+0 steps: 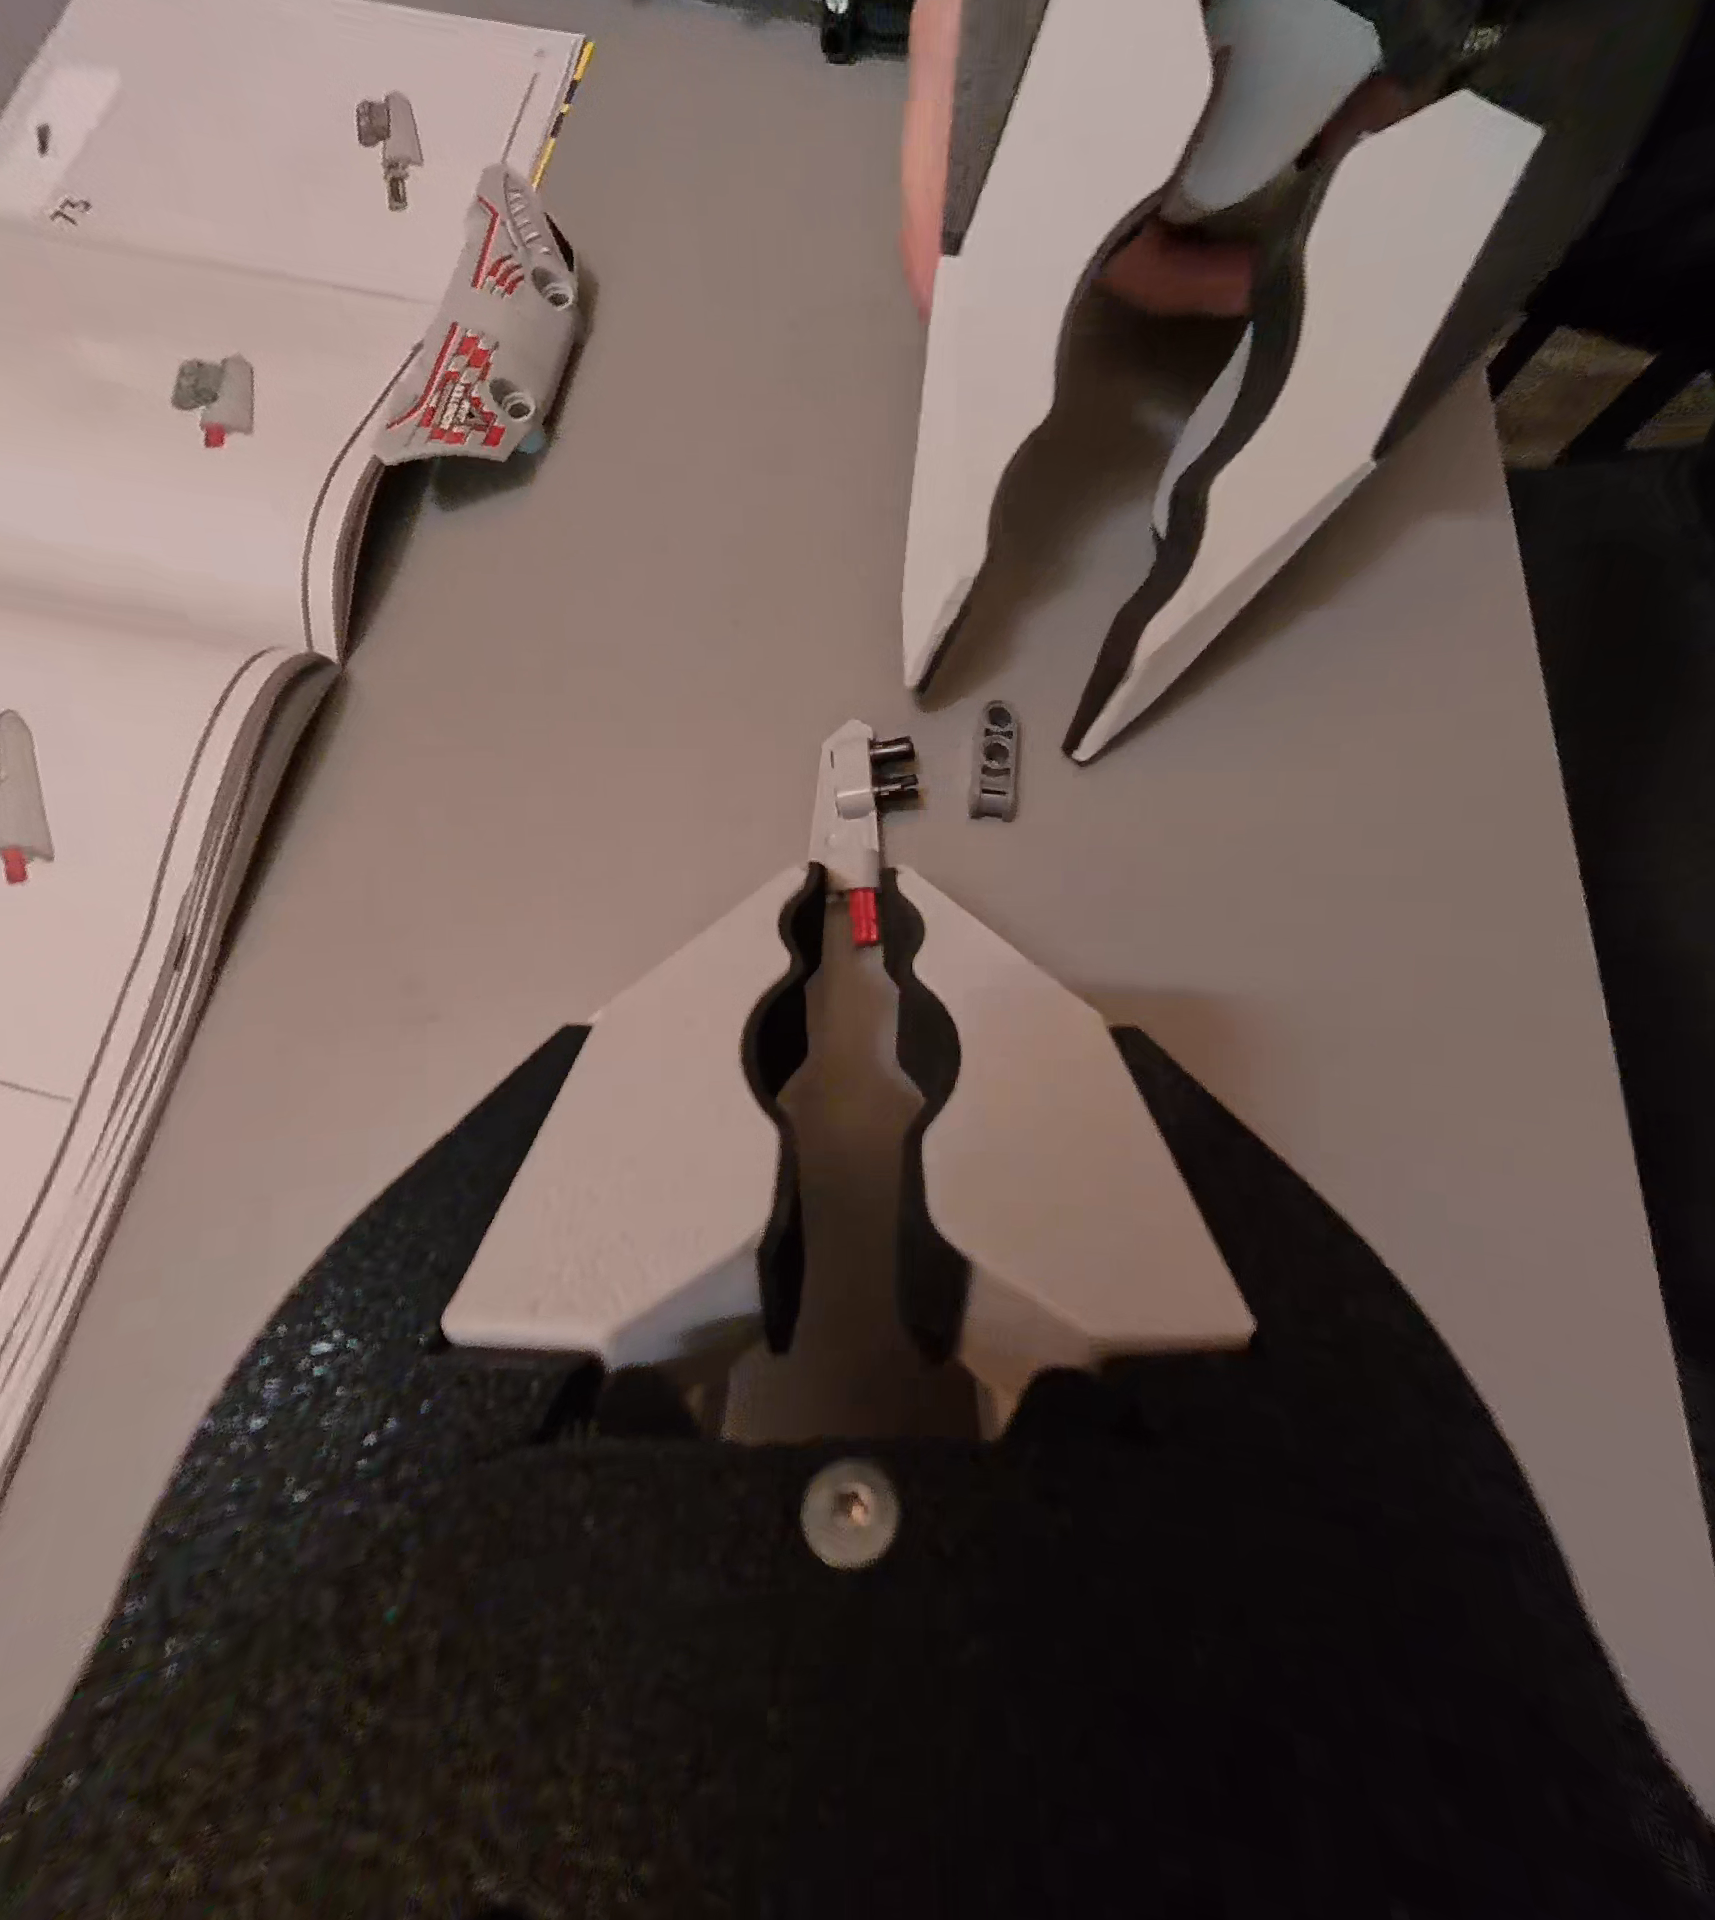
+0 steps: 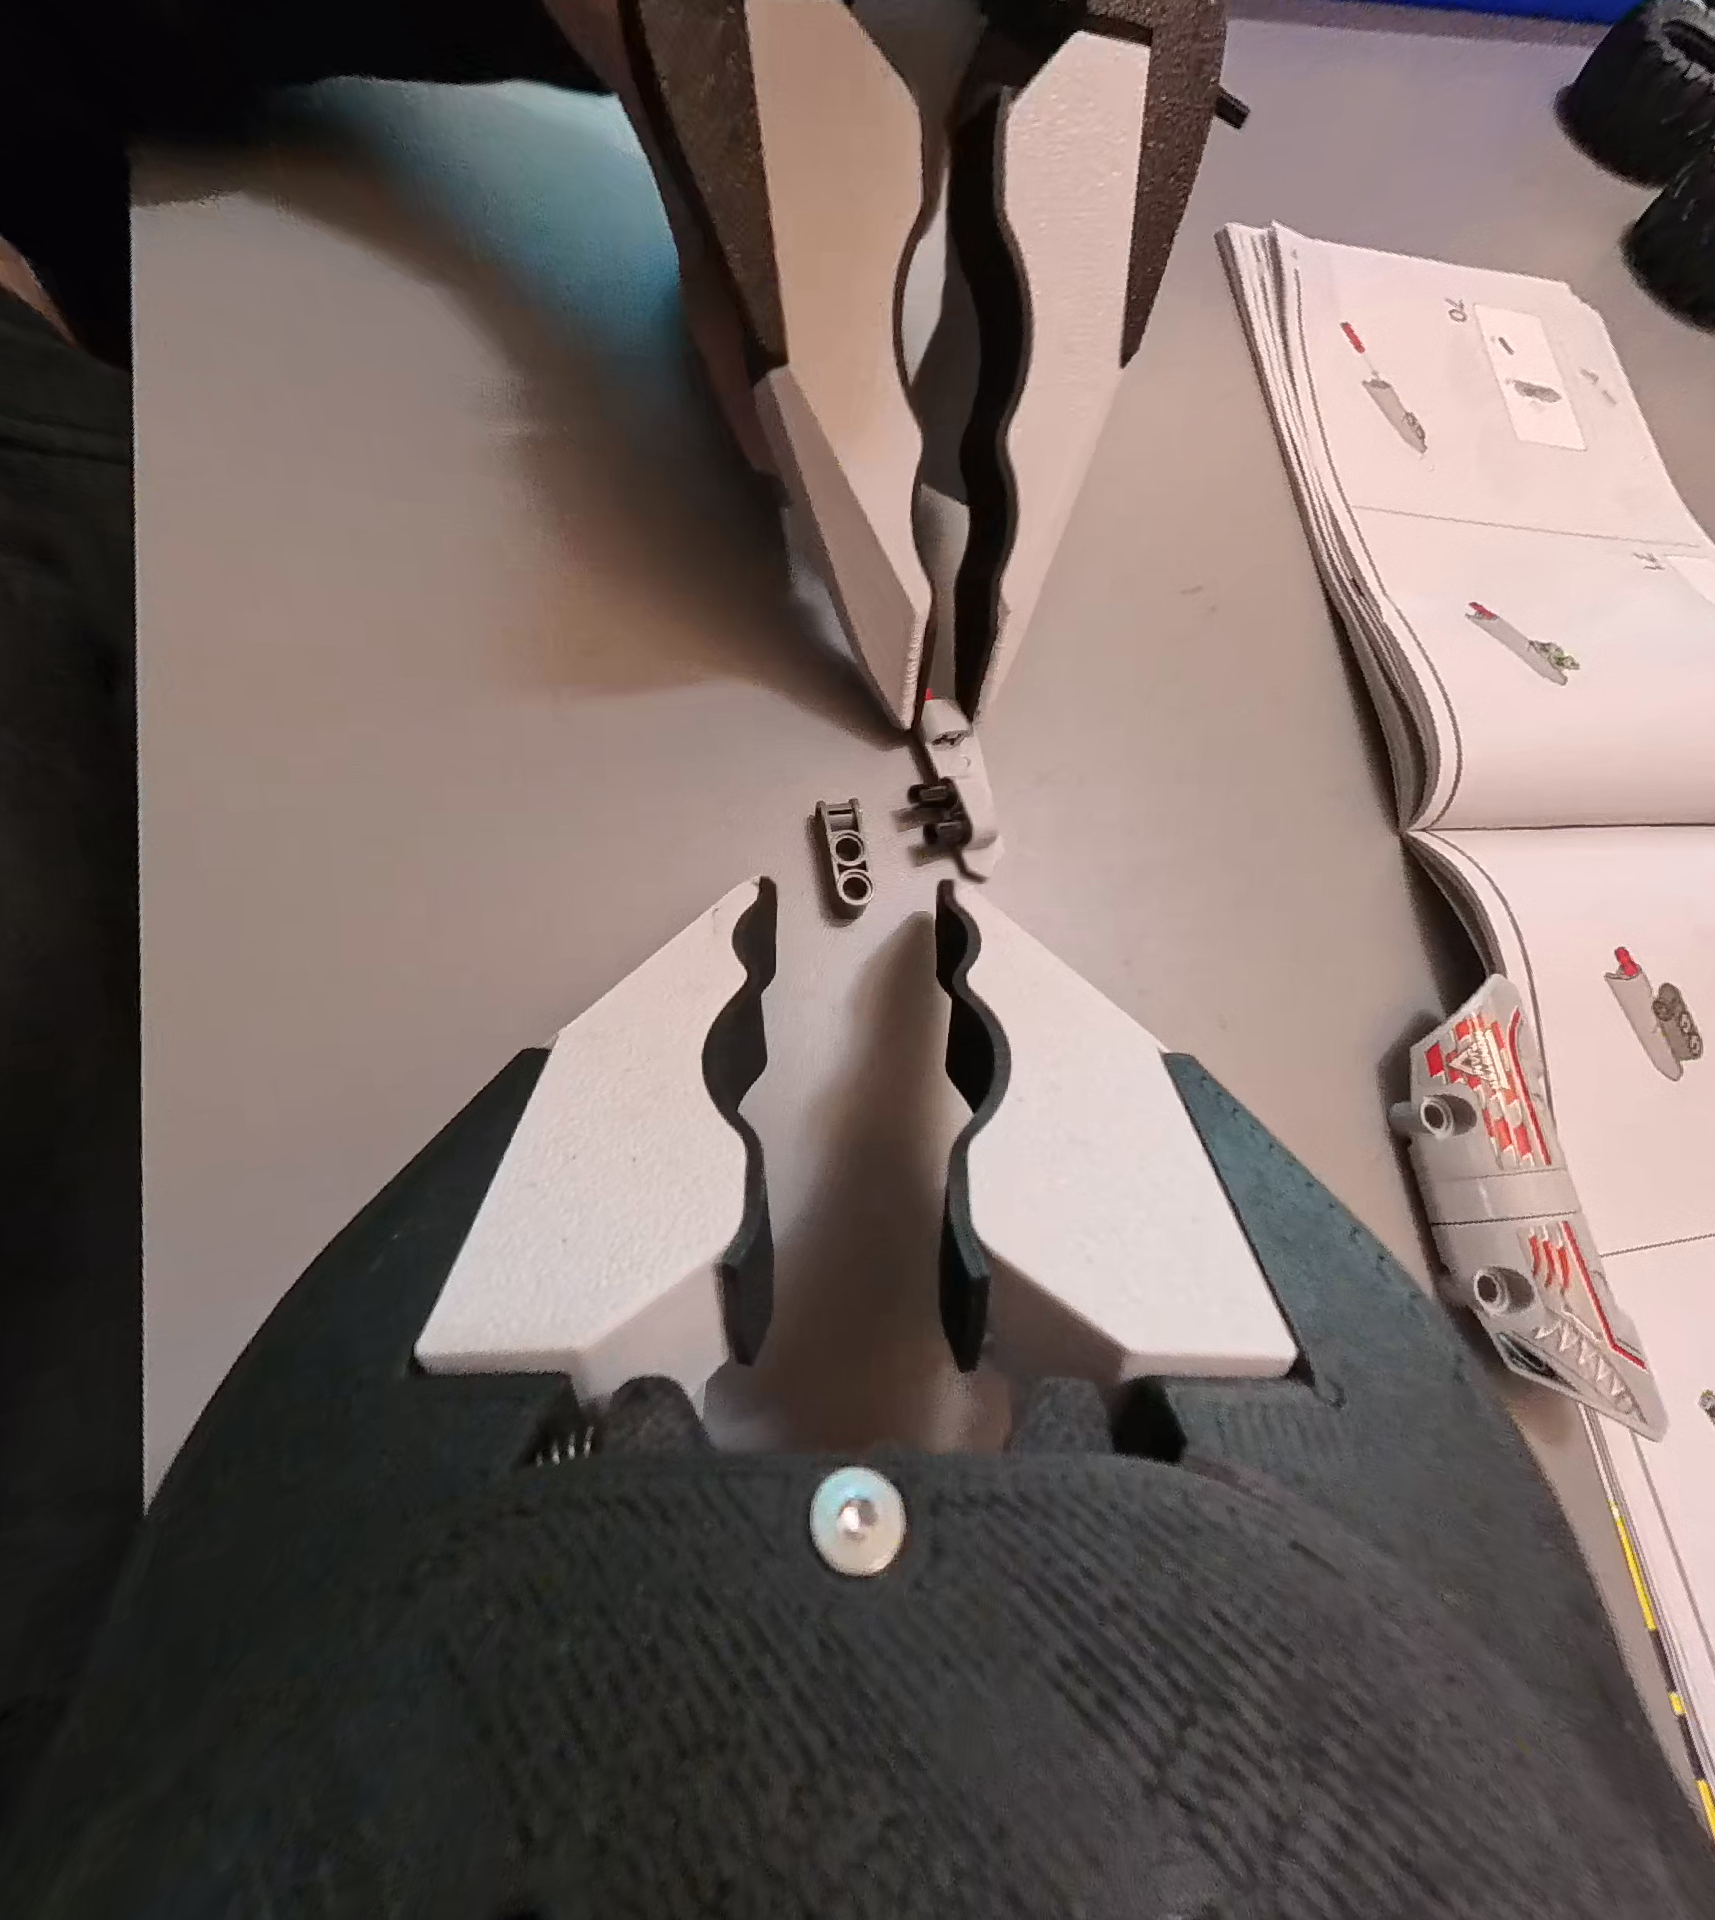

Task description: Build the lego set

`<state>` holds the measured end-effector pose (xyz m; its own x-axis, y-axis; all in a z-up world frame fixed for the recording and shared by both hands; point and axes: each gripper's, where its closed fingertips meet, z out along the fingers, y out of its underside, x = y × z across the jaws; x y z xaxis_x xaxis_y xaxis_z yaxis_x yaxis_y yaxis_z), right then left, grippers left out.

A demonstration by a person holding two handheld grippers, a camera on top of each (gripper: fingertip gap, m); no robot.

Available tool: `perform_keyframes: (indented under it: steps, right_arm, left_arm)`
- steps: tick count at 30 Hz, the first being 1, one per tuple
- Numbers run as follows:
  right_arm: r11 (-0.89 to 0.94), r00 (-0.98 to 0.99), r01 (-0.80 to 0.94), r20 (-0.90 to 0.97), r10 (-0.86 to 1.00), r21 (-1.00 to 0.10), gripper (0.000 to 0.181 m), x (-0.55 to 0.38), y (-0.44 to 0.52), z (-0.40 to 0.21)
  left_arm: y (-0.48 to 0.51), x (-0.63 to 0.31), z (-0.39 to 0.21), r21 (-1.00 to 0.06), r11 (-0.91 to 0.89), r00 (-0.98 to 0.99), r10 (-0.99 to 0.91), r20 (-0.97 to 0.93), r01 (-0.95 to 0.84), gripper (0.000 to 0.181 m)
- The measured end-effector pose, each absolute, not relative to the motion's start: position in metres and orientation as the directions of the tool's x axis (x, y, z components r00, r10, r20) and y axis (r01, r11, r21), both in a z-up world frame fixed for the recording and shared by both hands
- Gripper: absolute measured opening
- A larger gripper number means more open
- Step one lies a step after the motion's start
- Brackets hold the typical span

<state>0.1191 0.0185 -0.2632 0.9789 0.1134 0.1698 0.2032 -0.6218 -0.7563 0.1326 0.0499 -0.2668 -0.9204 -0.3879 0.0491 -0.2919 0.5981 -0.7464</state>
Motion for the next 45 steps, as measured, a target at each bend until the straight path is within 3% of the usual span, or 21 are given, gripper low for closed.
perform_keyframes:
  steps: [9, 33, 45]
  right_arm:
    - [-0.623, 0.979, 0.204, 0.142, 0.148, -0.756, 0.022, 0.115, 0.015, -0.264]
    - [-0.628, 0.984, 0.169, 0.094, 0.151, -0.759, 0.032, 0.127, 0.022, -0.265]
    - [-0.609, 0.971, 0.233, 0.151, 0.183, -0.758, 0.031, 0.122, 0.021, -0.264]
  left_arm:
    - [0.044, 0.133, -0.268, -0.728, 0.682, -0.932, -0.305, -0.194, -0.072, 0.007]
    - [0.04, 0.127, -0.267, -0.717, 0.696, -0.935, -0.238, -0.263, 0.025, 0.007]
    - [0.036, 0.12, -0.254, -0.778, 0.627, -0.951, -0.257, -0.172, -0.029, 0.028]
